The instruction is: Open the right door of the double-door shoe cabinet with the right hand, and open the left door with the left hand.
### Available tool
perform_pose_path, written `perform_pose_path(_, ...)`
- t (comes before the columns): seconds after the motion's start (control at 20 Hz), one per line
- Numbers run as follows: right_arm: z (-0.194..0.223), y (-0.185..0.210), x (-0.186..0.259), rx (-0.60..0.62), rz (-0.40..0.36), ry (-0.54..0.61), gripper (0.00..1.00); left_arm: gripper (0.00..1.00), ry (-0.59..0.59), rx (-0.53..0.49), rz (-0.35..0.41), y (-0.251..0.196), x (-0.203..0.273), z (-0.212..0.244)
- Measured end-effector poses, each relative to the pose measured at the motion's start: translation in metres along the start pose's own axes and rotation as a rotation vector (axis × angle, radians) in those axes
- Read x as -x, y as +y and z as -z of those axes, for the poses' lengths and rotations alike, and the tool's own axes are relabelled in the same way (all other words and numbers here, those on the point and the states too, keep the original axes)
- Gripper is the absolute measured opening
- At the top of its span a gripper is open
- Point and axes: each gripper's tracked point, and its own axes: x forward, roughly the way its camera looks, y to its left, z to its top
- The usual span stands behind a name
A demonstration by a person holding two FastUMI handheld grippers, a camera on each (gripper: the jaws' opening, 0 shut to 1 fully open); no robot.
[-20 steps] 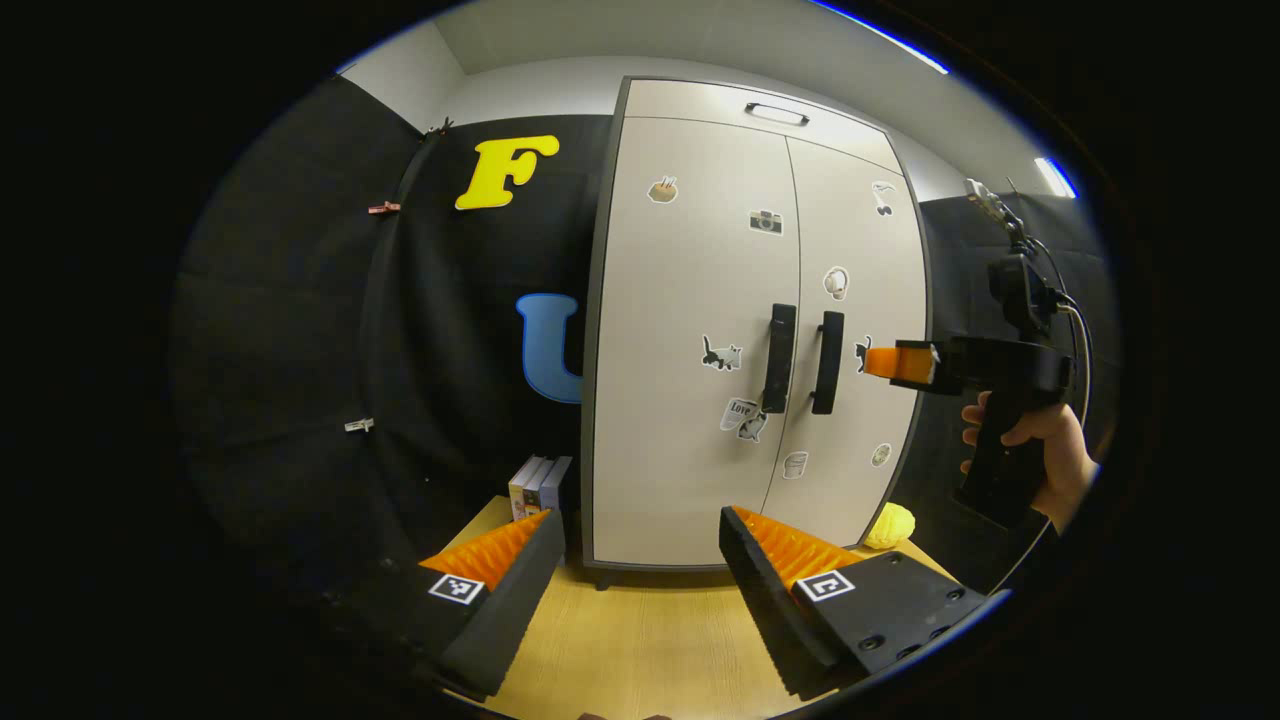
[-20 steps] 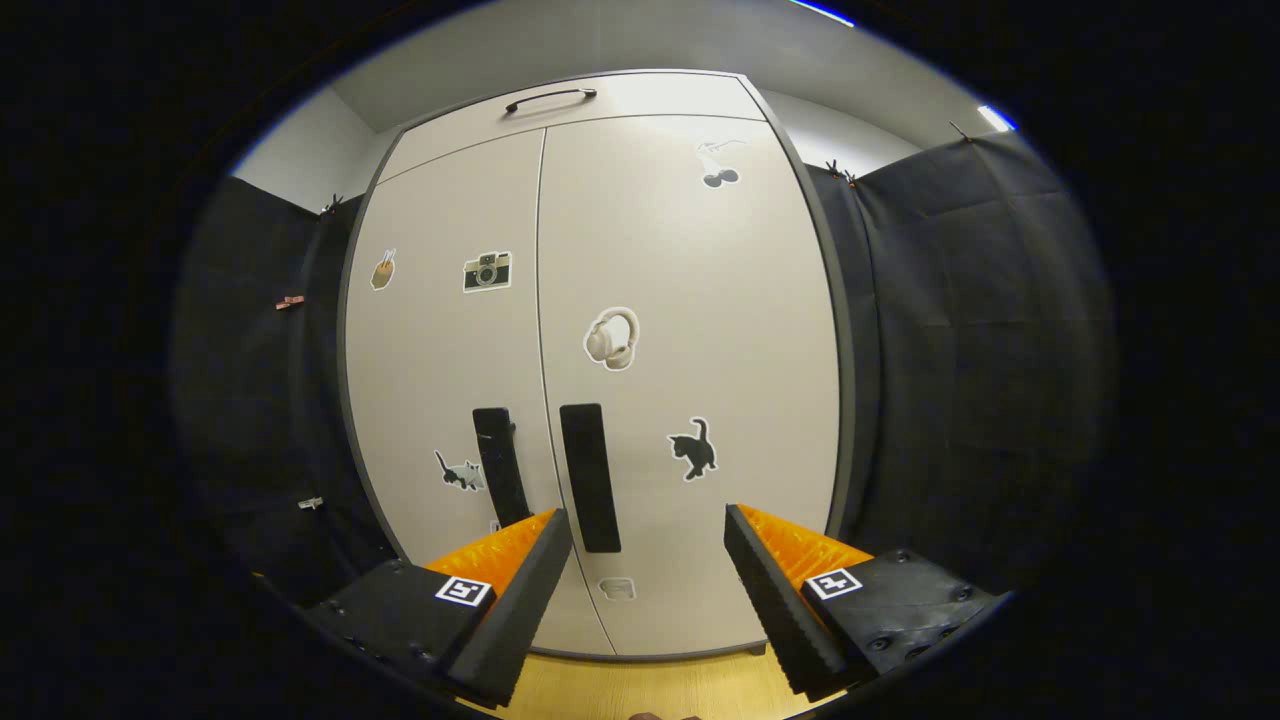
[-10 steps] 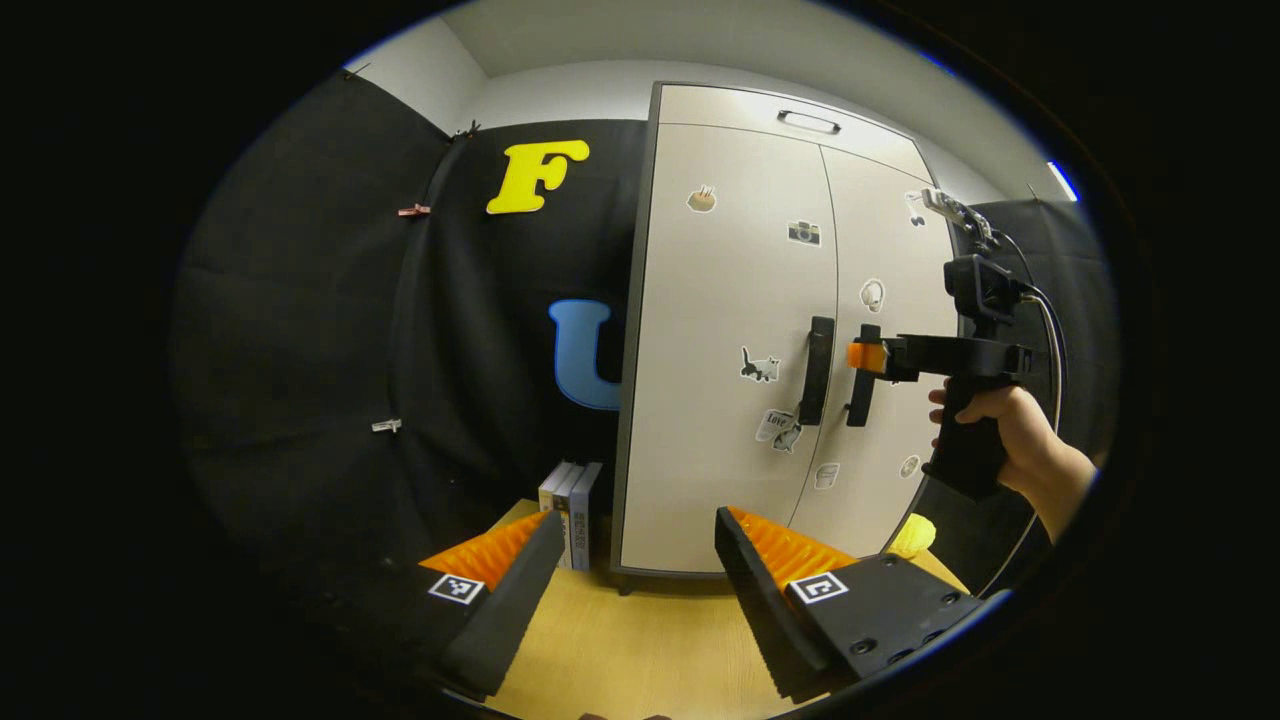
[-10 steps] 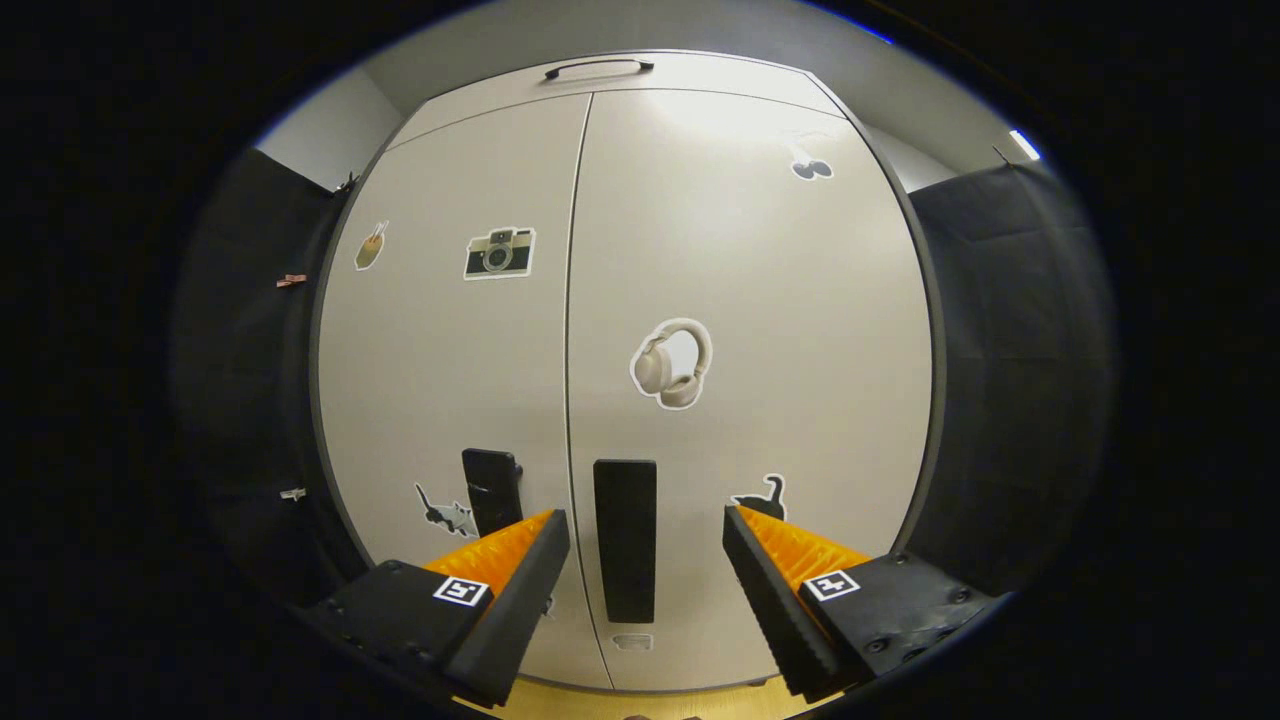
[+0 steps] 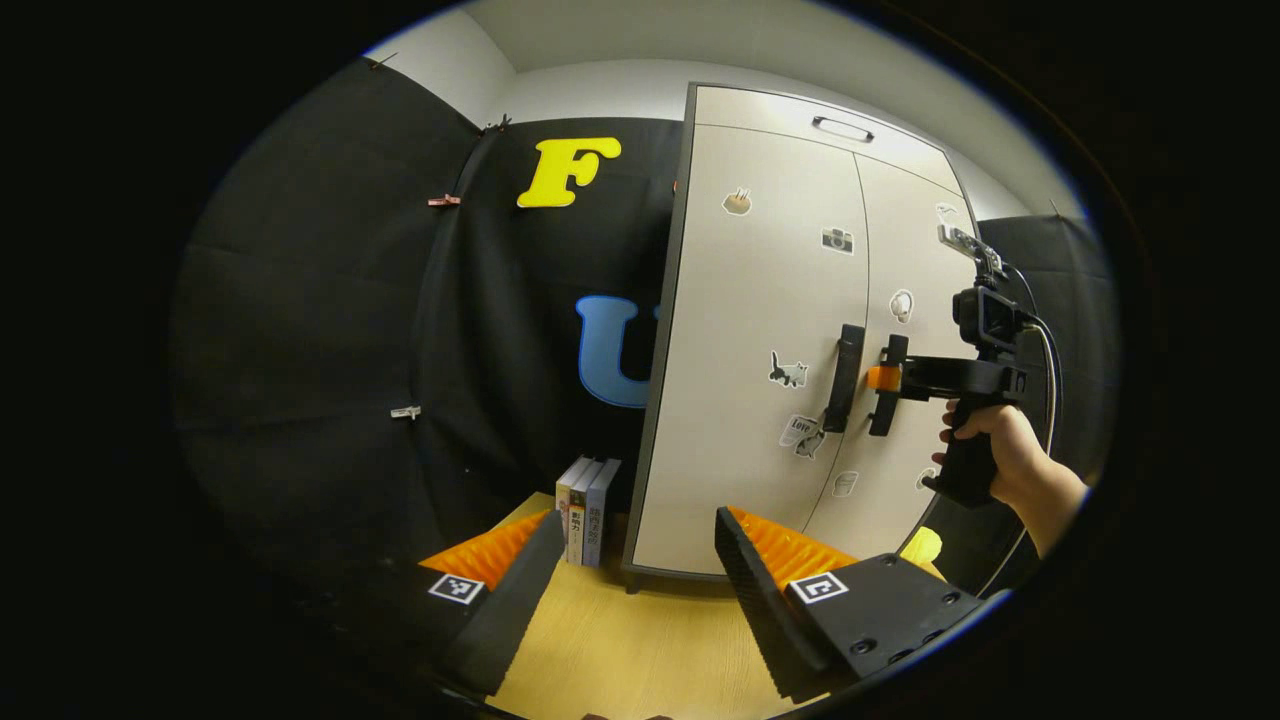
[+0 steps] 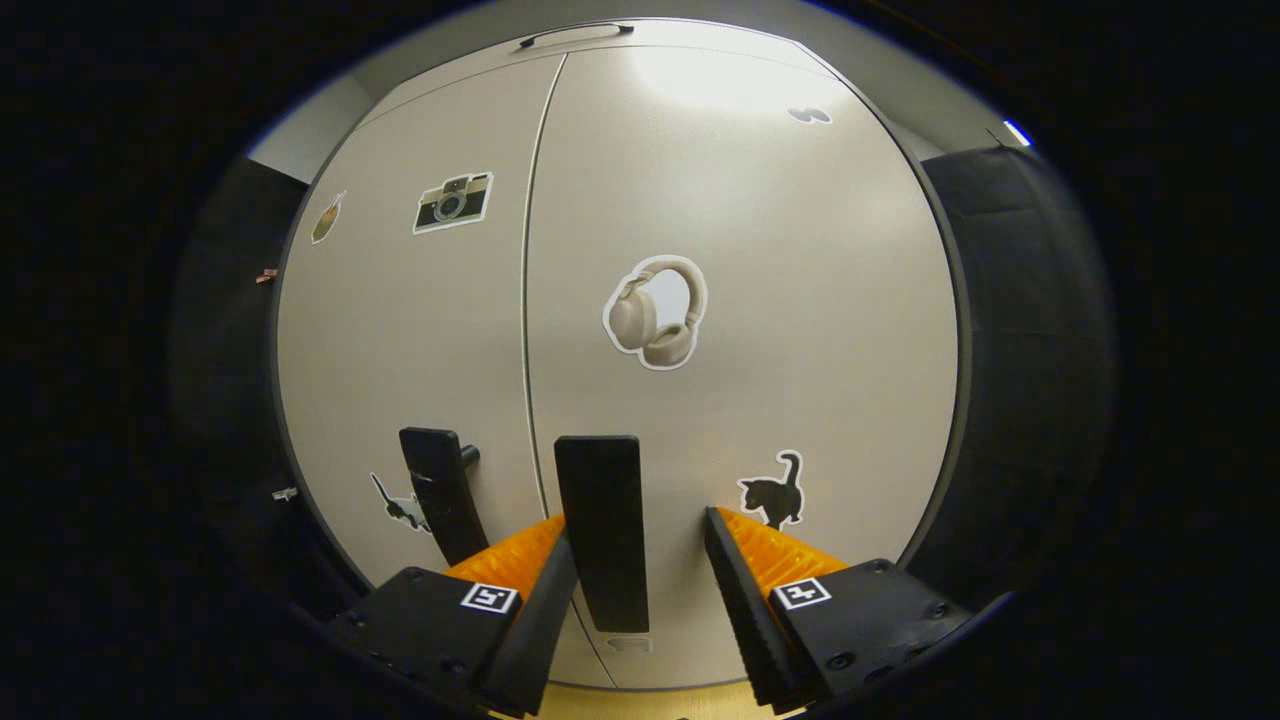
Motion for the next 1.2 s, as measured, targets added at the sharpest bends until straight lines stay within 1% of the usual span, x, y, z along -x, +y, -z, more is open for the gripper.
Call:
perform_pose_path(0.05,0.004,0.001,0.001,0.002,0.005,0.013,0.68,0.95,-0.004,-0.002,-0.007,0.001,0.001,-0.002)
perform_pose_path(0.1,0.004,0.001,0.000,0.012,0.007,0.015,0.64,0.95,-0.007,0.000,-0.012,0.002,0.001,-0.002)
perform_pose_path(0.15,0.004,0.007,0.005,0.017,-0.019,0.011,0.62,0.95,-0.009,0.007,-0.011,0.002,0.003,-0.003)
perform_pose_path(0.2,0.006,0.011,0.004,0.022,-0.021,0.018,0.60,0.95,-0.014,0.016,-0.011,0.002,0.003,-0.004)
perform_pose_path(0.25,0.005,0.009,0.001,0.023,-0.012,0.008,0.38,0.95,-0.017,0.024,-0.011,0.002,0.004,-0.005)
perform_pose_path(0.35,0.005,0.010,0.001,0.021,-0.003,0.012,0.38,0.95,-0.018,0.034,-0.015,0.005,0.006,-0.003)
perform_pose_path(0.45,0.005,0.010,0.001,0.015,-0.008,0.026,0.33,0.95,-0.020,0.033,-0.028,0.009,0.009,-0.002)
perform_pose_path(0.55,0.007,0.010,-0.001,0.011,-0.015,0.038,0.20,0.95,-0.014,0.025,-0.038,0.012,0.011,0.001)
perform_pose_path(0.6,0.007,0.011,0.001,0.008,-0.018,0.040,0.20,0.95,-0.006,0.023,-0.036,0.012,0.011,0.005)
perform_pose_path(0.65,0.008,0.011,0.001,0.009,-0.022,0.049,0.14,0.95,0.002,0.021,-0.034,0.012,0.012,0.006)
perform_pose_path(0.9,0.007,0.010,0.008,-0.003,-0.036,0.055,0.14,0.95,-0.008,-0.016,-0.021,0.010,0.014,0.000)
perform_pose_path(1.05,0.006,0.010,0.017,-0.019,-0.072,0.059,0.14,0.95,0.001,-0.050,-0.006,0.003,0.014,0.002)
perform_pose_path(1.2,0.004,0.005,0.027,-0.019,-0.113,0.063,0.14,0.95,0.014,-0.055,0.023,-0.012,0.013,0.007)
